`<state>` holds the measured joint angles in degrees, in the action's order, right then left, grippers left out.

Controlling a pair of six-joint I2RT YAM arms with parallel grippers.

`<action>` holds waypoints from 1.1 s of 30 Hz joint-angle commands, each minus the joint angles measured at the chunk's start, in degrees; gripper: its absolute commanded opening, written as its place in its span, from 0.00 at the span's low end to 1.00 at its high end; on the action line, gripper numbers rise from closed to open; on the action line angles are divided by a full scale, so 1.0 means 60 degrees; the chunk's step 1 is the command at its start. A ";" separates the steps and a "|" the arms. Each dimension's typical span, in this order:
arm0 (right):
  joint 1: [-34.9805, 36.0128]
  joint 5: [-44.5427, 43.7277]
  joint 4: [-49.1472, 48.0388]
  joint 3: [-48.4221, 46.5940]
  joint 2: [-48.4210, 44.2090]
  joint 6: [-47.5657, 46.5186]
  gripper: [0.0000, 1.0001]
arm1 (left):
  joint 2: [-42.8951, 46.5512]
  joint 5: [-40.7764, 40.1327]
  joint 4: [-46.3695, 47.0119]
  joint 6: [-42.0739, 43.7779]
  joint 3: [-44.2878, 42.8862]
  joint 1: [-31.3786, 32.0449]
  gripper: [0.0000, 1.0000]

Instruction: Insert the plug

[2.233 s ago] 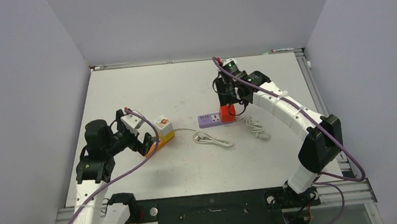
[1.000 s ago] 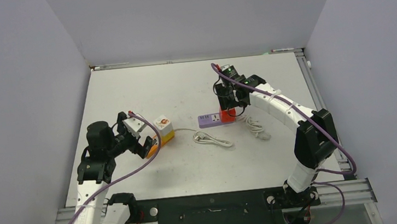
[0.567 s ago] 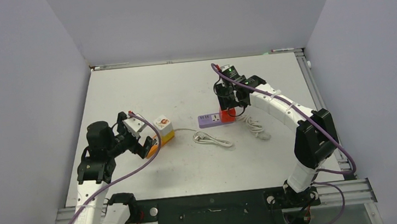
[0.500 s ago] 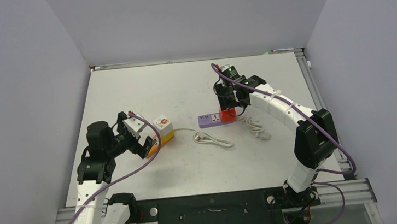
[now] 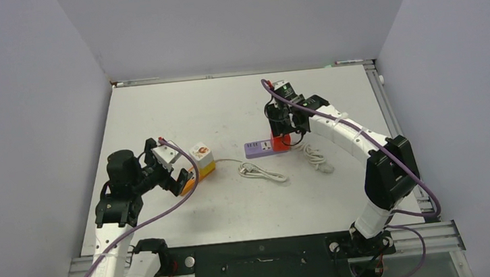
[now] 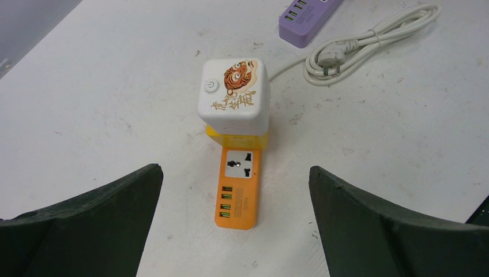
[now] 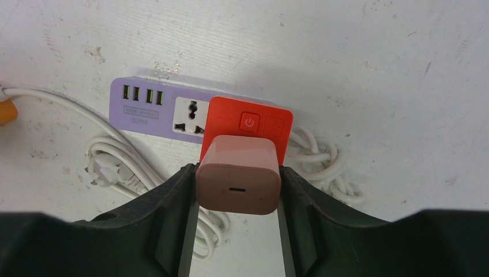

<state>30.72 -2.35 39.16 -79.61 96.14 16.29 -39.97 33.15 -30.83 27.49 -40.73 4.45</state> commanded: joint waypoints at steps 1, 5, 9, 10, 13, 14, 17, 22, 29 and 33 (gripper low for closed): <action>-0.0066 0.0114 0.0130 0.0466 -0.0158 0.0052 0.05 | 0.0079 -0.0056 0.0222 0.0033 -0.0089 0.0006 0.96; -0.0074 0.0170 0.0144 0.0637 -0.0165 0.0097 0.05 | 0.0085 -0.0018 0.0240 0.0033 -0.0070 0.0006 0.96; -0.0117 0.0315 0.0304 0.0647 -0.0016 0.0056 0.05 | 0.0094 -0.0017 0.0268 0.0048 -0.0053 0.0006 0.96; -0.0135 0.0314 0.0368 0.0623 0.0042 0.0029 0.05 | 0.0111 -0.0013 0.0261 0.0048 -0.0052 0.0006 0.96; -0.0154 0.0656 0.0557 0.0490 0.0167 -0.0032 0.05 | 0.0117 0.0008 0.0272 0.0037 -0.0045 0.0006 0.96; -0.0167 0.0716 0.0603 0.0438 0.0191 -0.0037 0.05 | 0.0126 0.0023 0.0284 0.0034 -0.0039 0.0006 0.96; -0.0169 0.0782 0.0846 0.0160 0.0297 -0.0061 0.05 | 0.0168 0.0116 0.0337 -0.0037 0.0018 0.0006 0.96; -0.0183 0.0967 0.1310 -0.0516 0.0549 -0.0167 0.05 | 0.0275 0.0514 0.0149 0.0108 0.0072 0.0005 0.97; -0.0183 0.1025 0.1954 -0.1294 0.1038 -0.0256 0.05 | 0.0506 0.1303 -0.0476 0.0956 0.0178 0.0019 0.93; -0.0170 0.0942 0.2200 -0.1448 0.1257 -0.0302 0.05 | 0.0516 0.1508 -0.0654 0.1162 0.0210 0.0020 0.90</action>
<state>29.58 1.65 47.29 -87.64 101.12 15.44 -37.26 38.54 -33.26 31.83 -39.81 4.45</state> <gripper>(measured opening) 0.465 0.910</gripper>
